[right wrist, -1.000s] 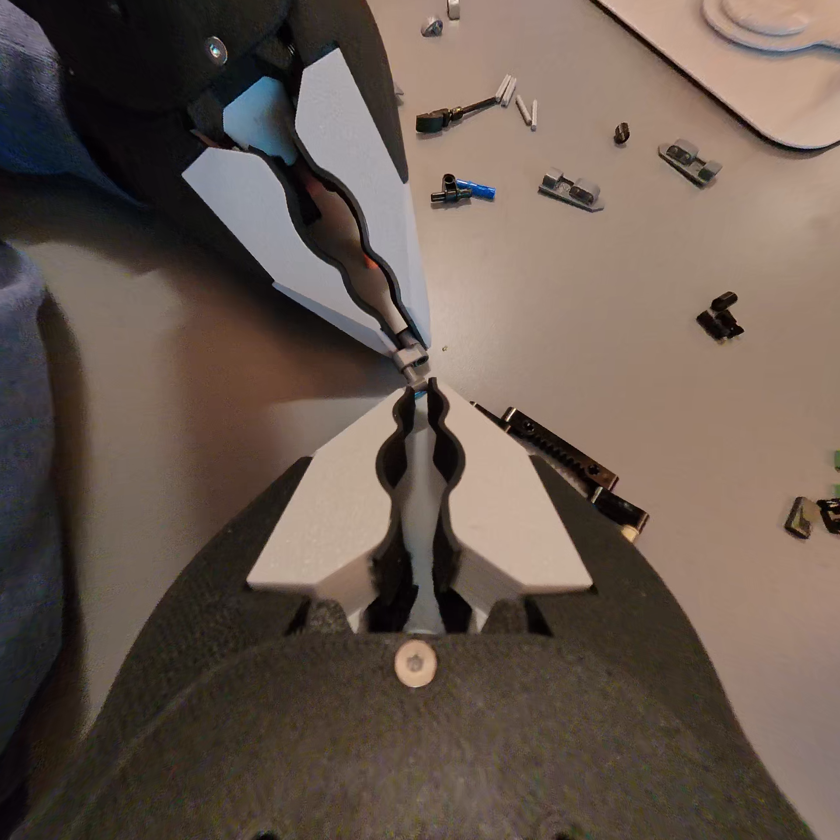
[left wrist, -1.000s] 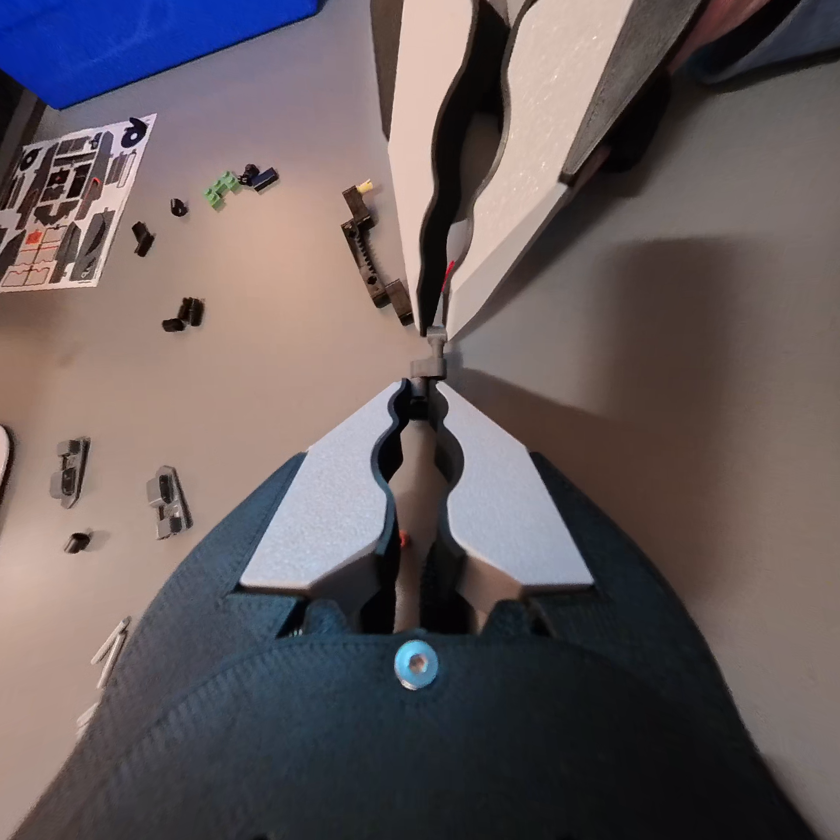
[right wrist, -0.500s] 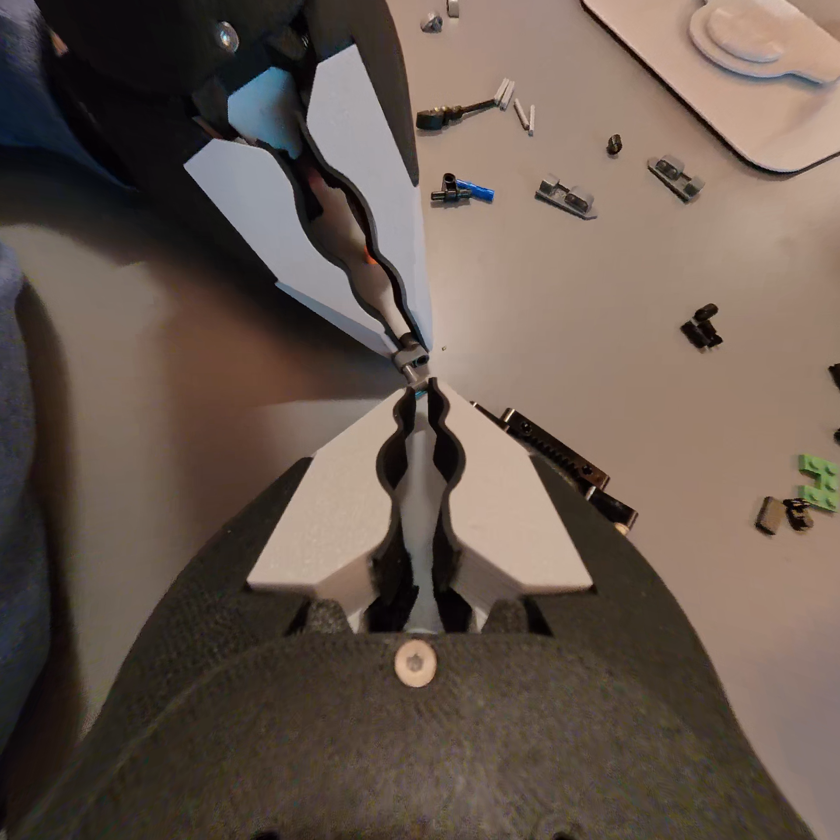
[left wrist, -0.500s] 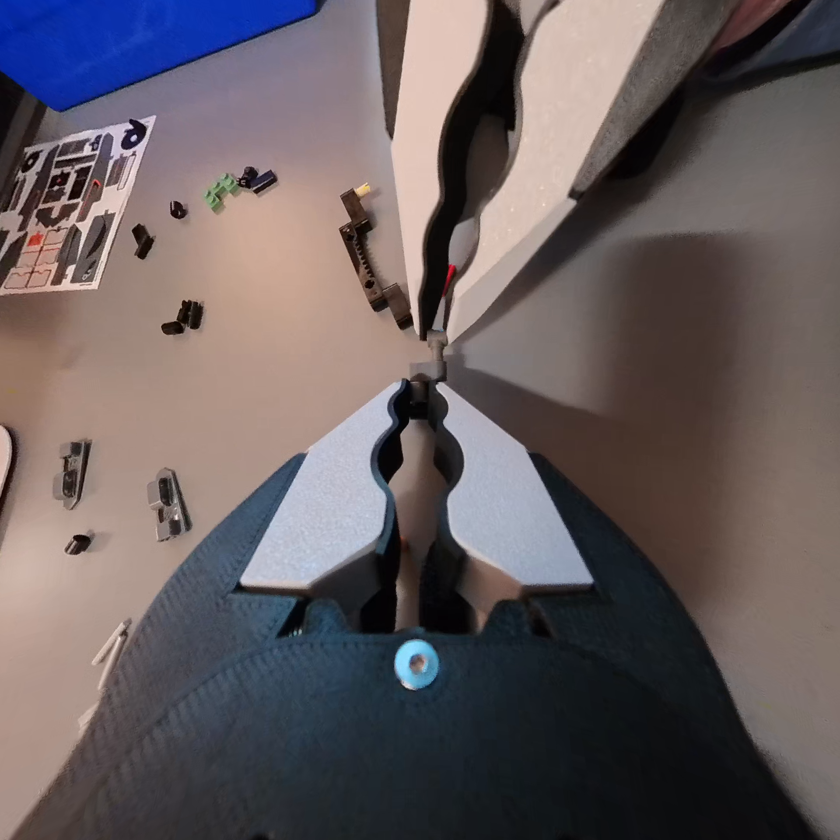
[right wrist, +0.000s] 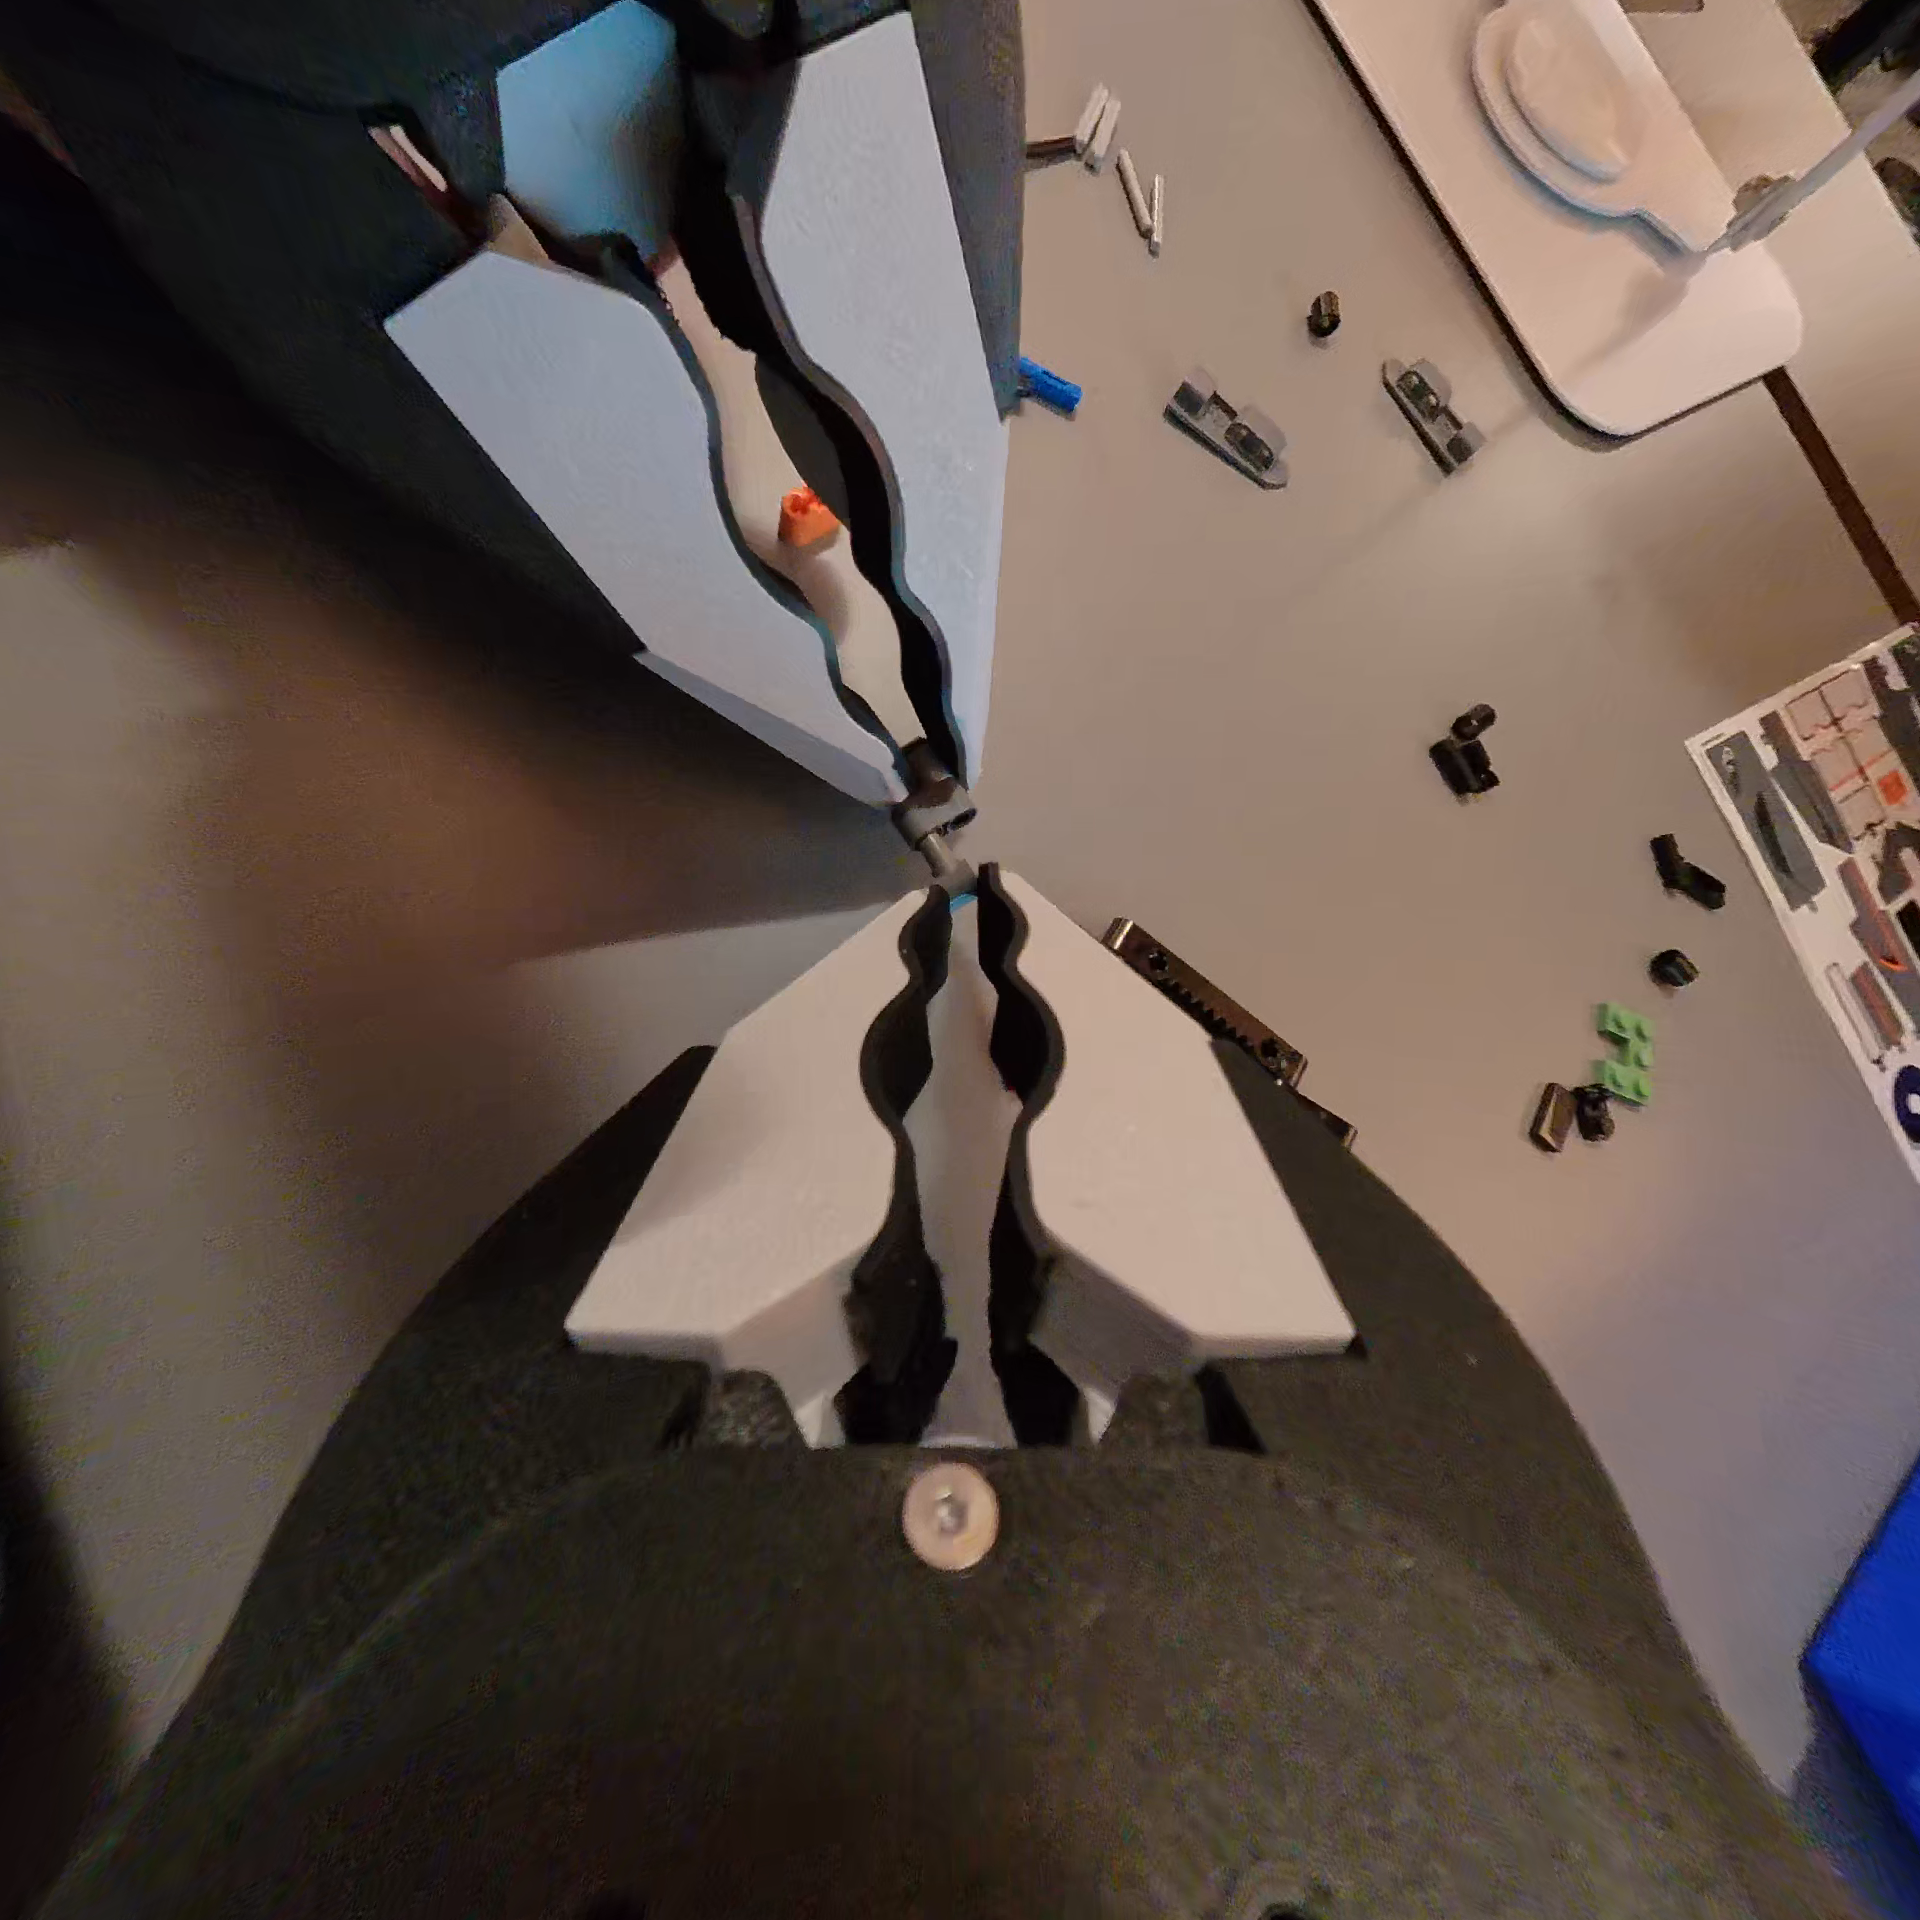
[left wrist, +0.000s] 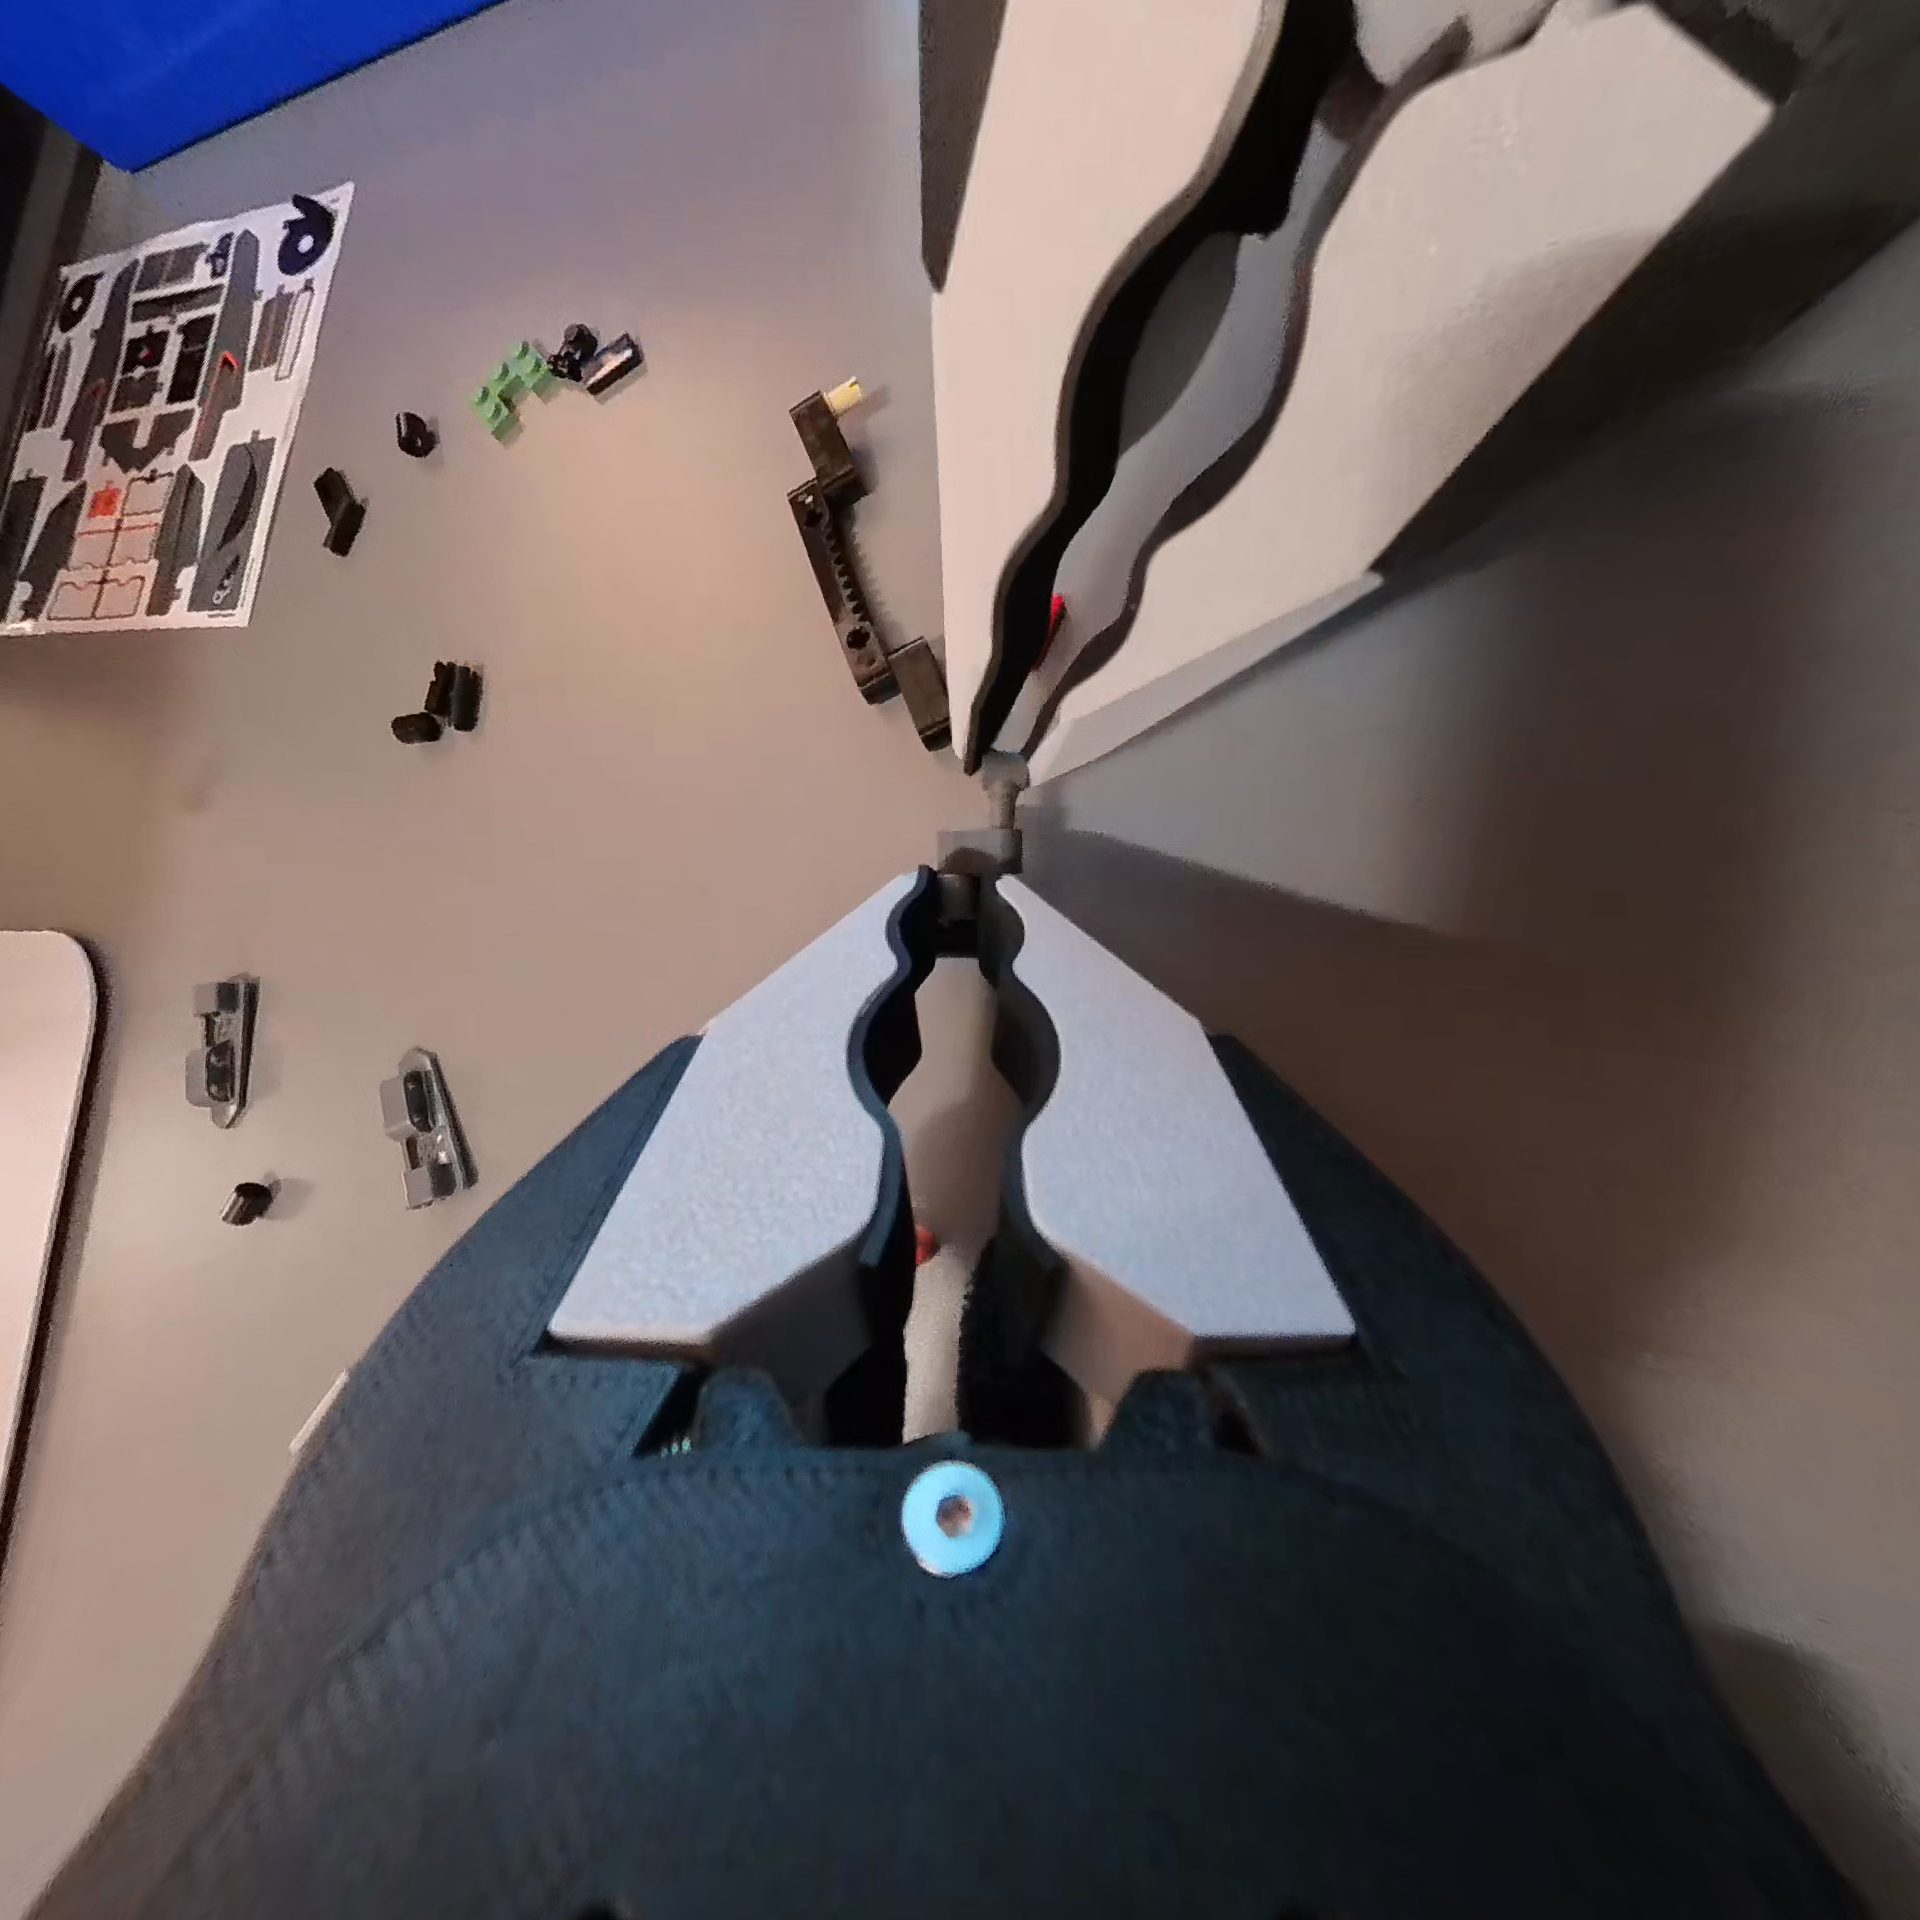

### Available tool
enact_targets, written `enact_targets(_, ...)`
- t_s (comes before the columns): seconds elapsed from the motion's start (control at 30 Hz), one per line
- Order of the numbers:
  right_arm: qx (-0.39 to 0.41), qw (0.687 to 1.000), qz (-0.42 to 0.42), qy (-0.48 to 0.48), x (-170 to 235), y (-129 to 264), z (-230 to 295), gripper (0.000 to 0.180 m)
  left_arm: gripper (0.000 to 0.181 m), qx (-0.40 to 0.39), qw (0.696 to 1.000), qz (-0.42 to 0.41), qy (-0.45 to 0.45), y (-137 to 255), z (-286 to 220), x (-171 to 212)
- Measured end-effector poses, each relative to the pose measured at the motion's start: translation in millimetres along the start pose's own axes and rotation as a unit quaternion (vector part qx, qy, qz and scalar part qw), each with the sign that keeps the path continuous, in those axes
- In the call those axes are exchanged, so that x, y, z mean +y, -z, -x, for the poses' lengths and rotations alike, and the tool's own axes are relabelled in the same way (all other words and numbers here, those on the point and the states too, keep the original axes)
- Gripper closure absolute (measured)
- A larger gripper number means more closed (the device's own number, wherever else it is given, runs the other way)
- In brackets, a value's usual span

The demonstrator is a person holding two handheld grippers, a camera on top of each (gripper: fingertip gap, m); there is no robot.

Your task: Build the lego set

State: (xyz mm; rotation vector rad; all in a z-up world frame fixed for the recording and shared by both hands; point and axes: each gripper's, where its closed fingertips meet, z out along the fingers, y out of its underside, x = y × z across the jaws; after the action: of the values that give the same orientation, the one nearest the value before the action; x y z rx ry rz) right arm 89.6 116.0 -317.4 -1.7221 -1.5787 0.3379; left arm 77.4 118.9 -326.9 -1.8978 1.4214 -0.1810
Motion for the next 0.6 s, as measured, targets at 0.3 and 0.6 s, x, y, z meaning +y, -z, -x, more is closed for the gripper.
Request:
enact_targets(0.3, 0.016, 1.000, 0.000, 0.001, -3.2, 3.6, -0.6, 0.177, 0.176, -0.002, 1.000, 0.016, -0.009, -2.1, 0.1, -0.8)
enact_targets(0.6, -0.036, 0.997, -0.033, -0.052, -0.7, 1.8, -0.3, 0.177, 0.176, 0.001, 1.000, -0.004, 0.000, -3.5, -0.5, -1.1)
